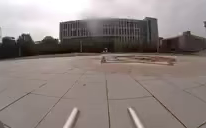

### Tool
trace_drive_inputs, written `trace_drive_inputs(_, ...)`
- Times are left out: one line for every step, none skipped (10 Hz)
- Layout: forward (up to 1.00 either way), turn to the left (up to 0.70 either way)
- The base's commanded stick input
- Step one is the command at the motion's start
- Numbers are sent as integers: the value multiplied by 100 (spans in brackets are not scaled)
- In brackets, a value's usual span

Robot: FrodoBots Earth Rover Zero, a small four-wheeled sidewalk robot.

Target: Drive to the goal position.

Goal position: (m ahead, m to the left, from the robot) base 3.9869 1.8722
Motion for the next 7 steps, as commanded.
trace_drive_inputs(70, 0)
trace_drive_inputs(70, 0)
trace_drive_inputs(70, 0)
trace_drive_inputs(70, 0)
trace_drive_inputs(70, 0)
trace_drive_inputs(70, 0)
trace_drive_inputs(70, 0)
